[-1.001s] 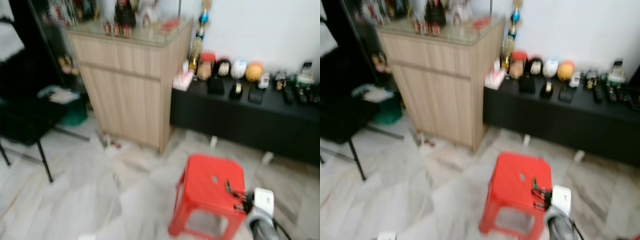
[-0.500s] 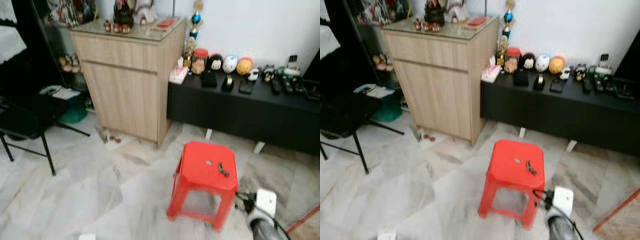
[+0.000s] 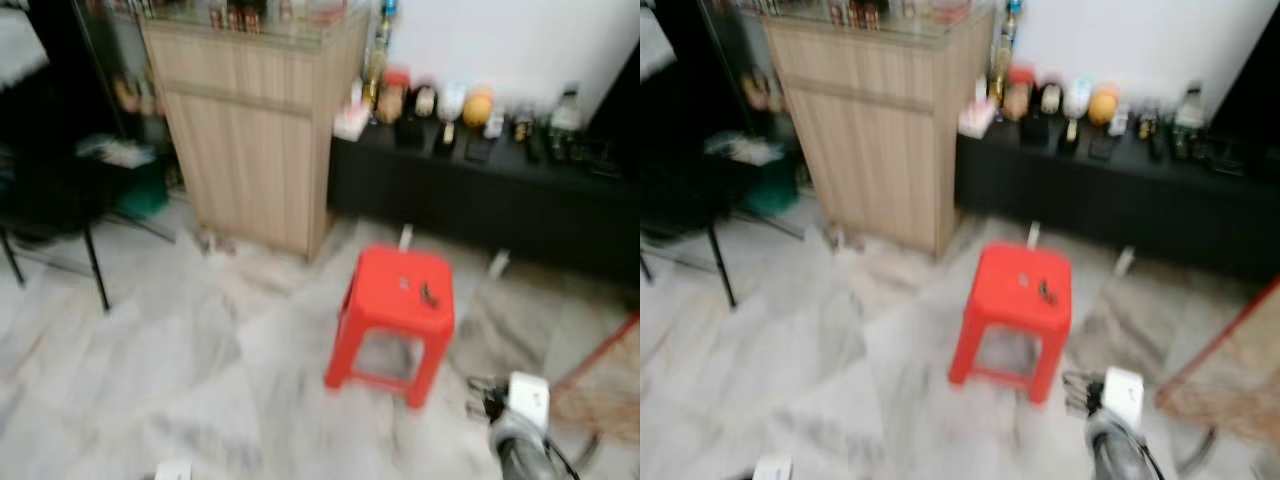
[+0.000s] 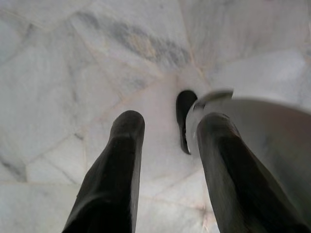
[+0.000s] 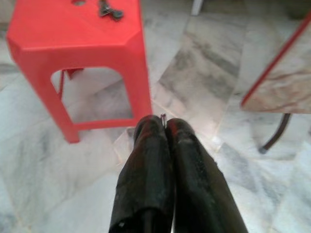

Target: Hang keys on a hook

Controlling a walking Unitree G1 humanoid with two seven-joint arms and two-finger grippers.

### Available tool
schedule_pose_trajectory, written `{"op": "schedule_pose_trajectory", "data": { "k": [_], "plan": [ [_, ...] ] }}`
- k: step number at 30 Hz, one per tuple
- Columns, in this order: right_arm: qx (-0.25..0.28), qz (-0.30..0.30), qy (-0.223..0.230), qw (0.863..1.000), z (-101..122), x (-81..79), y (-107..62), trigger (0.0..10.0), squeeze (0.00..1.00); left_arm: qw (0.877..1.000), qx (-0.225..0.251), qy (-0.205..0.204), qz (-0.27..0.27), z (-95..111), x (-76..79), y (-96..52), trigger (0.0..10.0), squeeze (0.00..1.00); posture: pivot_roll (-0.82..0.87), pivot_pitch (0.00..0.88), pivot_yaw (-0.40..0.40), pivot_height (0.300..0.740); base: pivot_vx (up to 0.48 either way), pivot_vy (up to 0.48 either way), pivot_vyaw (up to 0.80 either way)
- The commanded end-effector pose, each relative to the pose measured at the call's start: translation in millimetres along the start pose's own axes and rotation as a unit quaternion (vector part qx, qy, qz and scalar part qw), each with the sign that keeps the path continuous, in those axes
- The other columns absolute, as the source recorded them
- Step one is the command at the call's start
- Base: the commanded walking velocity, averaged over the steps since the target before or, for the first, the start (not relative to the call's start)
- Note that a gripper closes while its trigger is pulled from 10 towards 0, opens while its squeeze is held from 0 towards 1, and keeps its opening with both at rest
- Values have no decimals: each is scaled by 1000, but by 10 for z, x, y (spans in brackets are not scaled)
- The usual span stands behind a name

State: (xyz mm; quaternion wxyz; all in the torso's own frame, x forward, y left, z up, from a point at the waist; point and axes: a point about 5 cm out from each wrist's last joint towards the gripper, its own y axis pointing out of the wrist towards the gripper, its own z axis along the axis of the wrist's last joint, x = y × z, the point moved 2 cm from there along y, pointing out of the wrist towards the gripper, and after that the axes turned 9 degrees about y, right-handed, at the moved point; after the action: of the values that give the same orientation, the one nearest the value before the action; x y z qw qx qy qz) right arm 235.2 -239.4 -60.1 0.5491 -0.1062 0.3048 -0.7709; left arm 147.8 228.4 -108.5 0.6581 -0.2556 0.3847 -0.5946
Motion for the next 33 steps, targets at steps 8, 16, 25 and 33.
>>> {"op": "schedule_pose_trajectory", "data": {
  "k": [8,16,25,33],
  "plan": [
    [41,-18,24,999,276,33,70,10000,0,1000,-11,-1,-8,-55,38,-11,10000,0,-30,24,-72,740,-283,0,-300],
    [84,-1,11,996,559,-59,130,10000,0,1000,-8,-1,-8,-53,34,-13,10000,0,-31,24,-72,740,-141,0,-800],
    [194,17,-37,980,996,-218,114,10000,0,1000,-9,1,-10,-57,28,-14,10000,0,-42,27,-65,740,0,0,-299],
    [333,-29,-60,940,1383,-243,-95,10000,0,1000,-8,4,-11,-57,16,-15,10000,0,-47,28,-59,740,0,0,0]
  ]
}}
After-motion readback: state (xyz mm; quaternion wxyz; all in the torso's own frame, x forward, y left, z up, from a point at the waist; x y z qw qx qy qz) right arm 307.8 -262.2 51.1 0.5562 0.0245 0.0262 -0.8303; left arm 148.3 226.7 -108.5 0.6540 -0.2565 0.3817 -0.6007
